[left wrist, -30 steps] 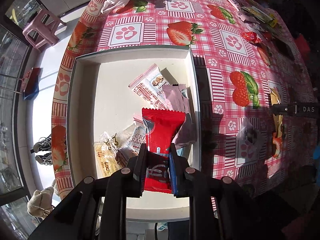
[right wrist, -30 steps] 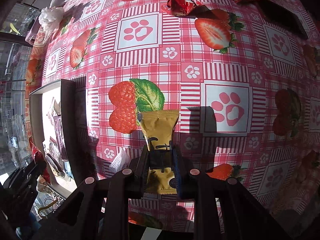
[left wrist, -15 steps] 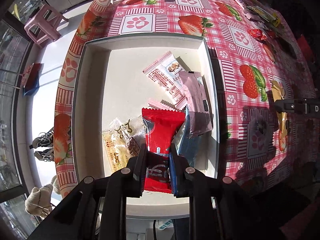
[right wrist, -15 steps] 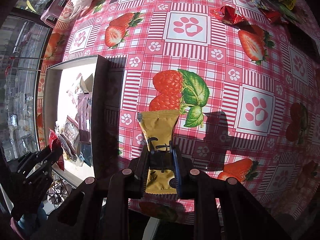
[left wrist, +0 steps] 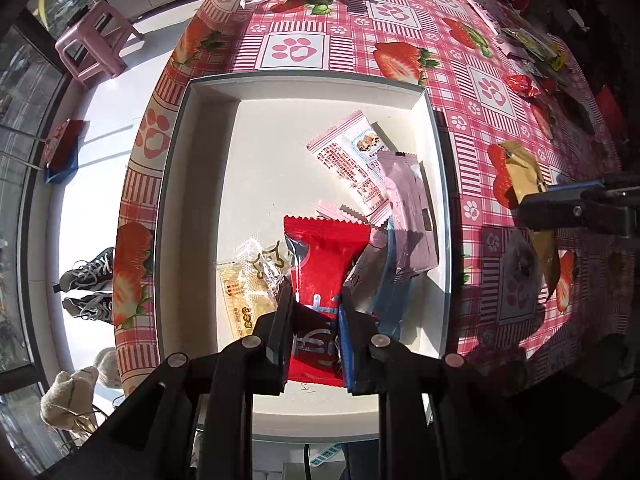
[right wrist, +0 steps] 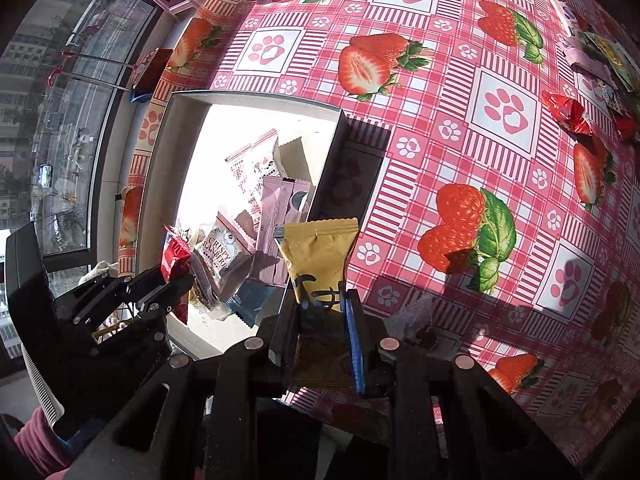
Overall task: Organize snacks
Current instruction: 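Lower the red packet into the tray with left tool while right tool drops the gold packet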
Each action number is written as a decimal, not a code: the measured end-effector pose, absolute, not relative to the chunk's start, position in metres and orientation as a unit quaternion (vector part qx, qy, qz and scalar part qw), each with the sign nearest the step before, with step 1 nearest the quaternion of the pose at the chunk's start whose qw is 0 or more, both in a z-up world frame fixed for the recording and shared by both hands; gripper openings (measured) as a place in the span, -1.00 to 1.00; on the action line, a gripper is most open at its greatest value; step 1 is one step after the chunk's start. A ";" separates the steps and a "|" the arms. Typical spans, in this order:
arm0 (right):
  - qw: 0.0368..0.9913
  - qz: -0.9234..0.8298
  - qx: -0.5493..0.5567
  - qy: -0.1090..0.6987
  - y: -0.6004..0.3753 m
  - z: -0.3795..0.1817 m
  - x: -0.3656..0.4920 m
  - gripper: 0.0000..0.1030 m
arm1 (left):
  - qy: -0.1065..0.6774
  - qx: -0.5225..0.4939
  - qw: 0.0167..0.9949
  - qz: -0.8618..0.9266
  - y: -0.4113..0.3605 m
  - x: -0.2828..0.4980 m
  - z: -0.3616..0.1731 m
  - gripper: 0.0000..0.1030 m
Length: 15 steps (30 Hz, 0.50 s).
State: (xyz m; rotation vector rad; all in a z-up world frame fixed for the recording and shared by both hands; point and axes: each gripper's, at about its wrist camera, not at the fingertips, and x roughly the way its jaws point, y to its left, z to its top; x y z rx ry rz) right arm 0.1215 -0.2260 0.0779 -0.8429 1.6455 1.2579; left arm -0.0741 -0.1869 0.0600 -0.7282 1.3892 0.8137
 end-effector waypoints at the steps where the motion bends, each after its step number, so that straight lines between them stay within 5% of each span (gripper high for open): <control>1: 0.433 0.511 -0.341 0.660 -0.222 0.080 0.117 -0.55 | 0.606 -0.321 0.633 0.358 -0.185 -0.077 0.060 -0.58; 12: 0.381 0.545 -0.338 0.666 -0.187 0.086 0.069 -0.55 | 0.605 -0.340 0.612 0.380 -0.179 -0.095 0.052 -0.54; 15: 0.371 0.547 -0.338 0.670 -0.185 0.085 0.065 -0.55 | 0.608 -0.339 0.606 0.384 -0.177 -0.096 0.051 -0.04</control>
